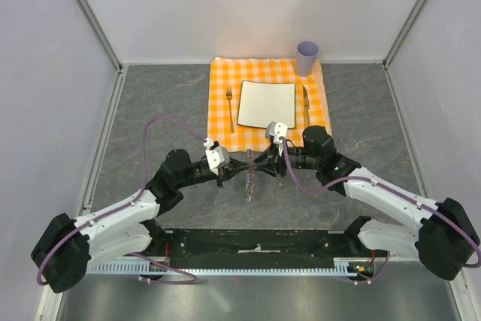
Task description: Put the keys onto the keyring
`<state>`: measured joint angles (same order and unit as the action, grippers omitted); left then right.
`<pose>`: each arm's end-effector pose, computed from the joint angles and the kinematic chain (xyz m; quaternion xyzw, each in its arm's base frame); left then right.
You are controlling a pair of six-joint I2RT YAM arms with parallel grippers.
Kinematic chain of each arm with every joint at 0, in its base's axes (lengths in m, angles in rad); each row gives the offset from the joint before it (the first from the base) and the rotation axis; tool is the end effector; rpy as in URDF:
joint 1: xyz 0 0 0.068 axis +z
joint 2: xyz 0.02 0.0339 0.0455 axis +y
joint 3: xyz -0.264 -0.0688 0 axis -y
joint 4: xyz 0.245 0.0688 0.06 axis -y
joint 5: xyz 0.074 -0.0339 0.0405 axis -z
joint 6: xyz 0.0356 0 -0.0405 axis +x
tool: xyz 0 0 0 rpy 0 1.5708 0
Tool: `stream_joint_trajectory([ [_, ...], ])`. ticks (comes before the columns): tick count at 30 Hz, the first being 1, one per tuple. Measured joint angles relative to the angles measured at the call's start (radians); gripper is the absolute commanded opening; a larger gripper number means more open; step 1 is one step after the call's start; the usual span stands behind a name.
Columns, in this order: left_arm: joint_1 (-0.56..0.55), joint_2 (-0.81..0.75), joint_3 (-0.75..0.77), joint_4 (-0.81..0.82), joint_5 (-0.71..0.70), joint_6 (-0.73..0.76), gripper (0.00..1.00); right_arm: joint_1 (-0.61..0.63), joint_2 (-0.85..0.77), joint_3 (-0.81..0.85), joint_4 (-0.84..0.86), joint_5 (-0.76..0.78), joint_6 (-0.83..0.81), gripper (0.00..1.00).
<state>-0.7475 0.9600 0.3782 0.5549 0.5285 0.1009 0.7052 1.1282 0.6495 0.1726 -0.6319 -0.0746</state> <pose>0.1425 -0.1566 0.2424 0.4507 0.5554 -0.3914 0.5790 0.1767 0.1780 0.2615 -0.4613 0.6394 0.4125 0.4564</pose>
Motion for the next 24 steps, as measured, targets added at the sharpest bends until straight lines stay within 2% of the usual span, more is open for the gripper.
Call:
stream_joint_trajectory([
  [4,0.000,0.003,0.000,-0.008,0.012,0.001,0.02,0.000,-0.006,0.000,0.000,-0.008,-0.001,0.24],
  [5,0.000,0.003,0.000,-0.010,0.016,0.002,0.02,0.000,-0.007,0.000,-0.002,-0.013,-0.002,0.18],
  [10,0.001,0.007,0.002,-0.020,0.031,0.004,0.02,0.001,-0.009,0.000,-0.010,-0.044,-0.010,0.01],
  [17,0.001,0.002,0.002,-0.031,0.027,0.005,0.02,0.002,-0.009,0.000,-0.020,-0.052,-0.013,0.00],
  [24,0.001,-0.074,-0.024,-0.028,-0.011,0.004,0.02,0.005,-0.014,0.000,0.002,-0.052,-0.007,0.00],
])
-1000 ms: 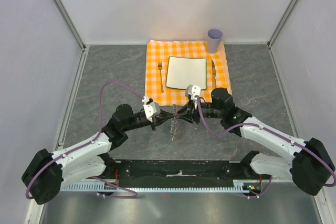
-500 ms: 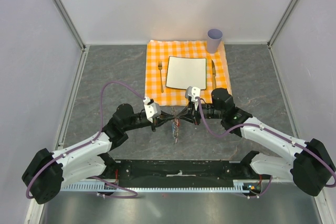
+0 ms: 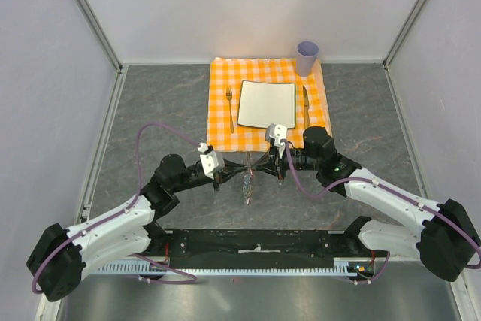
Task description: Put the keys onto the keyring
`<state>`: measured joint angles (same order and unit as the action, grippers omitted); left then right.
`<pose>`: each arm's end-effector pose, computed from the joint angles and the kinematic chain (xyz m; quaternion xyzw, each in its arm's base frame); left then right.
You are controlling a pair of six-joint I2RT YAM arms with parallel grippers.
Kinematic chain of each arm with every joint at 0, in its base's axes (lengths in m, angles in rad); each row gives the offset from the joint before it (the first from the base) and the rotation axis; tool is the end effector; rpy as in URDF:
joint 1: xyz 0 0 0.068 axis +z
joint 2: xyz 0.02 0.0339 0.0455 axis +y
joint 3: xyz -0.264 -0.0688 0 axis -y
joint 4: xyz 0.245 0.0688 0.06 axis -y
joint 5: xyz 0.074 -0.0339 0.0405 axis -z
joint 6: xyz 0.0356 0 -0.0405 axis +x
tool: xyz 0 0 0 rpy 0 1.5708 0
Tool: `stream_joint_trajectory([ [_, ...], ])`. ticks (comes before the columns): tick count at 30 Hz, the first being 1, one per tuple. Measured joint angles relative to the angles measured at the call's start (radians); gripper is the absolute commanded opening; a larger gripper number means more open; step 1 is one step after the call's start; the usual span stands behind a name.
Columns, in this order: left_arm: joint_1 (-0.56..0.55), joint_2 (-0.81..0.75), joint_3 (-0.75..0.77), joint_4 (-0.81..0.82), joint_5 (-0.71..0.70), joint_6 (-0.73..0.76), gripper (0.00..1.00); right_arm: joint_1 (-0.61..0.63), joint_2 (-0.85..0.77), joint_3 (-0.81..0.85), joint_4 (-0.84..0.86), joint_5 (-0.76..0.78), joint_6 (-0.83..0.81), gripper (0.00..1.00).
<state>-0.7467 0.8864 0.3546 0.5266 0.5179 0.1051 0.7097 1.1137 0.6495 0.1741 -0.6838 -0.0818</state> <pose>0.1345 -0.1485 0.2450 0.4476 0.5495 -0.3872 0.5897 0.1725 0.1779 0.2653 -0.4761 0.6199 0.4295 0.4524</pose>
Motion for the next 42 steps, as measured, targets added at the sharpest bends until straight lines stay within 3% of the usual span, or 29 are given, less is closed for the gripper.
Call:
stream_joint_trajectory([
  [10,0.000,-0.080,-0.062,0.076,-0.048,-0.006,0.02,-0.002,0.034,0.002,0.021,-0.017,0.013,0.00],
  [17,-0.001,0.024,-0.068,0.277,-0.038,-0.054,0.02,0.025,0.089,0.002,0.042,-0.037,0.051,0.00],
  [21,0.000,0.070,-0.068,0.312,-0.026,-0.066,0.02,0.035,0.073,0.000,0.045,-0.011,0.059,0.21],
  [24,-0.001,0.050,-0.068,0.304,-0.019,-0.067,0.02,0.023,0.009,-0.014,0.029,0.042,0.053,0.28],
  [34,-0.001,-0.023,-0.066,0.251,0.018,-0.063,0.02,-0.010,-0.097,-0.026,0.034,0.069,0.035,0.43],
  [42,-0.001,-0.019,-0.050,0.211,0.088,-0.059,0.02,-0.010,-0.100,-0.024,-0.004,-0.004,-0.025,0.42],
])
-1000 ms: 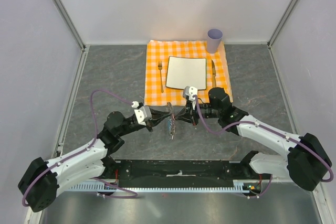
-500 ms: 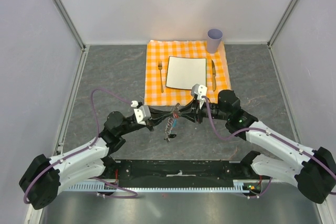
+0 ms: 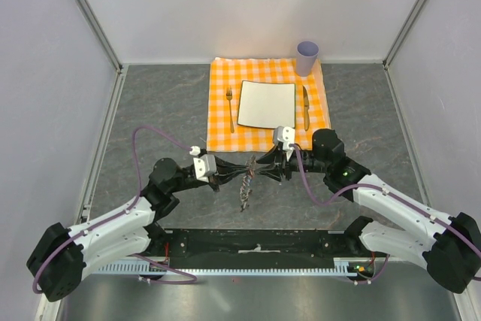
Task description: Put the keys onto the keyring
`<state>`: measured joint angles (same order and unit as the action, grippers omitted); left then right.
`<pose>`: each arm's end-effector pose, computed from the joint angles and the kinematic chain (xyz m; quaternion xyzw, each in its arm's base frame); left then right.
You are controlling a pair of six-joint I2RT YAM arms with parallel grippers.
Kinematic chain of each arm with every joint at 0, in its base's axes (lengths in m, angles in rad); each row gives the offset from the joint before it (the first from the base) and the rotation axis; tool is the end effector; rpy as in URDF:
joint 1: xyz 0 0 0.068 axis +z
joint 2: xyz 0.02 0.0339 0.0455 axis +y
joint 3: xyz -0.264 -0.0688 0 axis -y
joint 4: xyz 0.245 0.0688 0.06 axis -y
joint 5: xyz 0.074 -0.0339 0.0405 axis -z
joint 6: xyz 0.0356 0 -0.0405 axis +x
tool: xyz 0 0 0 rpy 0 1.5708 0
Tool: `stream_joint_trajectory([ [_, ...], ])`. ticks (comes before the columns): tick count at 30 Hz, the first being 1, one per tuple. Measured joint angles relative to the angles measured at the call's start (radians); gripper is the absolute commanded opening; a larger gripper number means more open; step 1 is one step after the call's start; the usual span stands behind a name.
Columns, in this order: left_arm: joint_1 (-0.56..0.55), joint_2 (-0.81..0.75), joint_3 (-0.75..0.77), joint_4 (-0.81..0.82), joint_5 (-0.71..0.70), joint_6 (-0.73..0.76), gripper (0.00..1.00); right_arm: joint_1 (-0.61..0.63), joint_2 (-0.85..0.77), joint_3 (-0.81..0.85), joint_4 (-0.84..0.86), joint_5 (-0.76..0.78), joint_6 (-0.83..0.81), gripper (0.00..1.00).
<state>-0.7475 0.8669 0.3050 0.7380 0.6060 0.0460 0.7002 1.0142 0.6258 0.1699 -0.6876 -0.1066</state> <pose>0.1256 -0.1441 0.2531 0.4478 0.4769 -0.4313 0.6212 0.1606 0.1649 0.2784 -0.4823 0.5926 0.4237 0.4865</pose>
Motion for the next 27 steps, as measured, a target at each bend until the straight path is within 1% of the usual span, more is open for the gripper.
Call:
stream_joint_trajectory([
  [4,0.000,0.002,0.013,-0.003,0.019,0.000,0.02,0.000,0.000,0.006,-0.023,-0.039,-0.017,0.41],
  [10,0.000,0.023,0.028,-0.003,0.049,0.000,0.02,0.000,0.000,0.030,-0.029,-0.079,-0.026,0.37],
  [13,0.000,0.030,0.029,-0.003,0.058,0.000,0.02,0.000,0.001,0.039,-0.029,-0.099,-0.028,0.32],
  [14,0.000,0.032,0.029,-0.003,0.060,0.000,0.02,0.000,0.001,0.040,-0.029,-0.103,-0.029,0.28],
  [18,0.000,0.035,0.029,-0.003,0.064,0.000,0.02,0.000,0.006,0.041,-0.029,-0.125,-0.030,0.24],
  [24,0.000,0.033,0.029,-0.003,0.075,0.000,0.02,0.000,0.021,0.041,-0.039,-0.142,-0.033,0.21],
  [27,0.000,0.028,0.029,-0.004,0.076,0.000,0.02,0.000,0.024,0.041,-0.048,-0.151,-0.039,0.15],
])
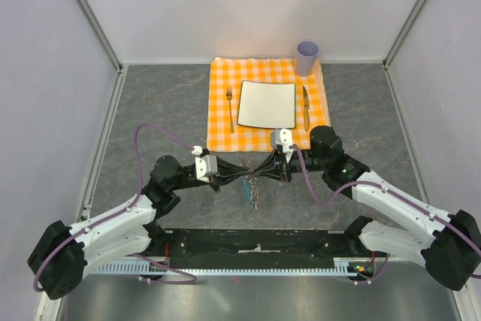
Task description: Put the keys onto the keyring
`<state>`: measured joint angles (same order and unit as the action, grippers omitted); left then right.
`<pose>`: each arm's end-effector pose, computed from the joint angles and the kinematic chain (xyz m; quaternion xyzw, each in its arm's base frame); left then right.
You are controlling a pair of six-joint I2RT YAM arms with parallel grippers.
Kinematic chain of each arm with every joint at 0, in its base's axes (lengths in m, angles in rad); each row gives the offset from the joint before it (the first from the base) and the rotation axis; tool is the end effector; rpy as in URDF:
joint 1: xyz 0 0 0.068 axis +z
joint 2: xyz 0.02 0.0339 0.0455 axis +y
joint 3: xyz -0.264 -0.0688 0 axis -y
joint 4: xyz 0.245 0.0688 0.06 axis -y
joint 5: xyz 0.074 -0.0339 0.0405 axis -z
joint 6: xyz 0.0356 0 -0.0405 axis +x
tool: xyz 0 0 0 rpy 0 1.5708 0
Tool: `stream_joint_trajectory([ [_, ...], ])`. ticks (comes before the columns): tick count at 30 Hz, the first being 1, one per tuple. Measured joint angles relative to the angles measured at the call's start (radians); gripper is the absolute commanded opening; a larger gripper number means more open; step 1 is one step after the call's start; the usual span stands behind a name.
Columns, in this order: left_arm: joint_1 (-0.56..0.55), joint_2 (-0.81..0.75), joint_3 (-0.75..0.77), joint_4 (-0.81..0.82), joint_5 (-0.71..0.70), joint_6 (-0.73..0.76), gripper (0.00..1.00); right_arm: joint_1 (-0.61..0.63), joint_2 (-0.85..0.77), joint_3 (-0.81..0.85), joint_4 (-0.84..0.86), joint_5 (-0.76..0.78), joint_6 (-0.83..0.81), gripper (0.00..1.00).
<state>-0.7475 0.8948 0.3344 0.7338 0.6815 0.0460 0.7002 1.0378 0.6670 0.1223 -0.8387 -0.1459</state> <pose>0.1273 -0.1486 0.2576 0.4703 0.4603 -0.4498 0.6039 0.1594 0.1689 0.2840 -0.5239 0.5547 0.4626 0.4515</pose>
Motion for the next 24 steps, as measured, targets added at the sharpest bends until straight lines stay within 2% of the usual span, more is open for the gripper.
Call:
stream_joint_trajectory([
  [4,0.000,-0.008,0.000,0.000,0.000,0.000,0.02,0.000,0.004,0.002,-0.008,-0.005,-0.004,0.04],
  [7,0.000,-0.008,0.000,0.000,0.001,0.000,0.02,0.000,0.004,0.003,-0.012,-0.010,-0.005,0.00],
  [24,-0.001,-0.042,-0.005,0.002,-0.031,0.000,0.02,0.000,-0.014,0.003,0.009,-0.005,0.002,0.00],
])
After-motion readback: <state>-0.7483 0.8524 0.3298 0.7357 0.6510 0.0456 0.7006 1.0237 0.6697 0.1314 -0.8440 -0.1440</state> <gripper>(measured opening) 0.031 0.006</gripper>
